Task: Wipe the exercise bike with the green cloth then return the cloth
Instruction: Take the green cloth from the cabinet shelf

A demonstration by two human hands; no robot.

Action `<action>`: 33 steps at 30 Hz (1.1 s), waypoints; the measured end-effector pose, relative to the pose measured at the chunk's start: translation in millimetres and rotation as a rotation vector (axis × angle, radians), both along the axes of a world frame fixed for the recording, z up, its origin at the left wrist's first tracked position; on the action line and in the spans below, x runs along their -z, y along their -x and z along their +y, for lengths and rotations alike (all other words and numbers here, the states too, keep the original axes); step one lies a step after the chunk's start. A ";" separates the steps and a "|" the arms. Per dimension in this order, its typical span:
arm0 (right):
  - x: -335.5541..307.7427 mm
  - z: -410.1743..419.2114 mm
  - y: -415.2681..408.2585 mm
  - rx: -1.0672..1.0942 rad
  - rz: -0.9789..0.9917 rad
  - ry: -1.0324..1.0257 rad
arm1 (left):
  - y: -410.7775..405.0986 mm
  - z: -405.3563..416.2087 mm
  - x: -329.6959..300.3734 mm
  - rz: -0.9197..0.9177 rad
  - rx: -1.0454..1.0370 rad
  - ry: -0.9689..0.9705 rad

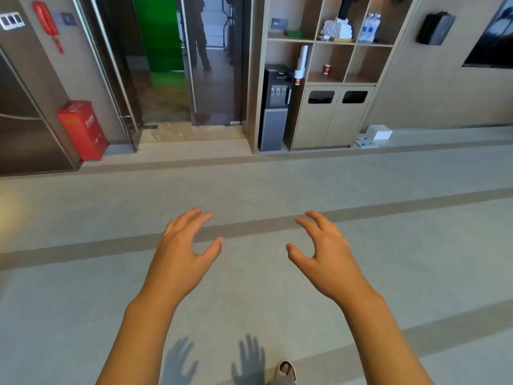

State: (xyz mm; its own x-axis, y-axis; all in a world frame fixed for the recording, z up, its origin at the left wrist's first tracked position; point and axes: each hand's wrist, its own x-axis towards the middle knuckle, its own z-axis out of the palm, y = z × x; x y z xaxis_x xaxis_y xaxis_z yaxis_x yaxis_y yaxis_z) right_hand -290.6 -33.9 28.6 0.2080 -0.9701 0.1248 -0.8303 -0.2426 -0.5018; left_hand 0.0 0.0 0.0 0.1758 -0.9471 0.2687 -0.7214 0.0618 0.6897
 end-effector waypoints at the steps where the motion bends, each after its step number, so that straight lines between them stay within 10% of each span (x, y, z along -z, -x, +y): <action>1: 2.6 -10.8 5.8 -0.003 -0.023 0.003 | 4.3 -10.3 1.3 0.003 0.006 0.013; 33: -12.8 -395.1 123.2 0.049 -0.064 0.003 | 103.1 -419.9 -42.4 -0.152 0.065 0.026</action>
State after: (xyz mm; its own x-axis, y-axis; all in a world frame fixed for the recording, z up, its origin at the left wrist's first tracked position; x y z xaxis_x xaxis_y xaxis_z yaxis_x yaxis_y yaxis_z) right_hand -413.8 -428.9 41.5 0.1520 -0.9785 0.1391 -0.8074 -0.2041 -0.5536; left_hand -103.1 -419.9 42.4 0.0697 -0.9475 0.3120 -0.8114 0.1281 0.5703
